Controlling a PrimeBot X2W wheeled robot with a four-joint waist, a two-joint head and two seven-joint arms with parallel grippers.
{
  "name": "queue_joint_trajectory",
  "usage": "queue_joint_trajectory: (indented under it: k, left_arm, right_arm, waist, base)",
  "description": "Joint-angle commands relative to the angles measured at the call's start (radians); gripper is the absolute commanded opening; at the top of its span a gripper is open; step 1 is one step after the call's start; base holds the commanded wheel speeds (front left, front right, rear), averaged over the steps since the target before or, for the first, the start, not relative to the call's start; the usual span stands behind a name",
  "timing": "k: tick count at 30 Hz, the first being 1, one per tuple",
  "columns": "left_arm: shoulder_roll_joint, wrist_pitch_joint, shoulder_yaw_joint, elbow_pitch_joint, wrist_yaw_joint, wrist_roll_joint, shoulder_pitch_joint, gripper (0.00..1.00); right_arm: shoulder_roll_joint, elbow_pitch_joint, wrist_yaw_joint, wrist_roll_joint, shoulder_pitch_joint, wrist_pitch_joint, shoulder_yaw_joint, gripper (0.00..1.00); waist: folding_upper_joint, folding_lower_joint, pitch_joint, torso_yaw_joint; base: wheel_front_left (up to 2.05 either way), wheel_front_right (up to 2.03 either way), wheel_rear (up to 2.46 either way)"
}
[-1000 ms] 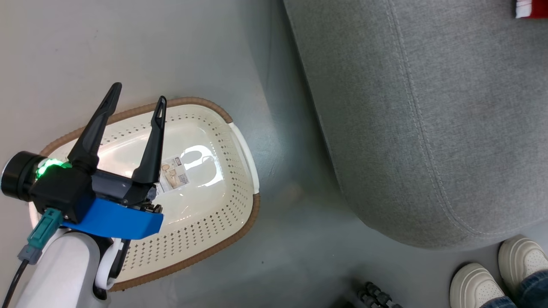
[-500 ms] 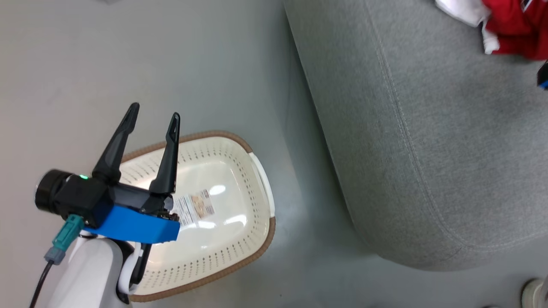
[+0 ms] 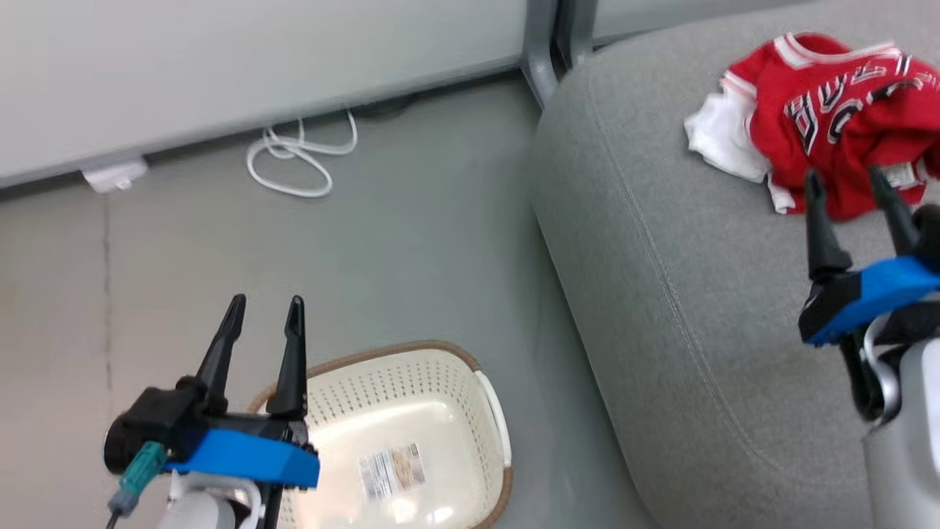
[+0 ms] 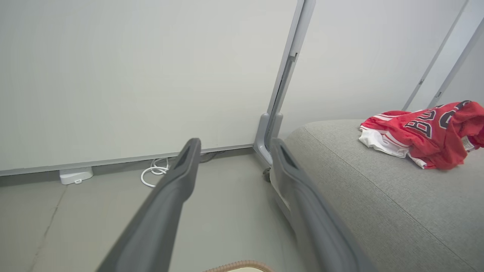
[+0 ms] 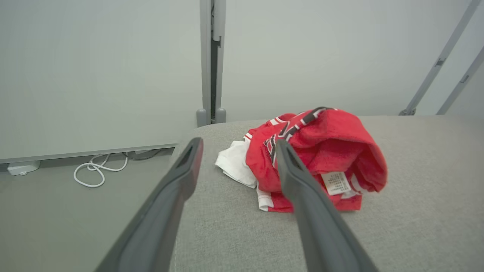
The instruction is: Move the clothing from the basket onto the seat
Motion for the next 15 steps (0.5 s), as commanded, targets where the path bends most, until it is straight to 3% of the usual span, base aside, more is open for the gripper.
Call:
queue_joint_trajectory:
  k: [1,8,15]
  left_arm:
    - [-0.008,-0.005,0.020,-0.001,0.002,-0.002,0.019,1.00]
    - [-0.051,-0.005,0.095,0.030,-0.005,0.012,0.093,1.00]
    - [-0.076,-0.005,0.161,0.064,-0.012,0.022,0.140,1.00]
  right_arm:
    - [0.008,-0.053,0.000,0.008,0.062,-0.006,0.019,1.00]
    - [0.060,-0.271,0.000,0.015,0.280,-0.034,0.082,1.00]
    - [0.105,-0.328,0.000,0.013,0.404,-0.014,0.124,1.00]
  waist:
    - [-0.0001,0.0004,-0.035,0.002]
    - [-0.0001,0.0004,-0.115,0.100]
    - [-0.0001,0.0004,-0.166,0.171]
  base:
    - [0.00,0.00,0.00]
    - [0.00,0.00,0.00]
    - [0.00,0.00,0.00]
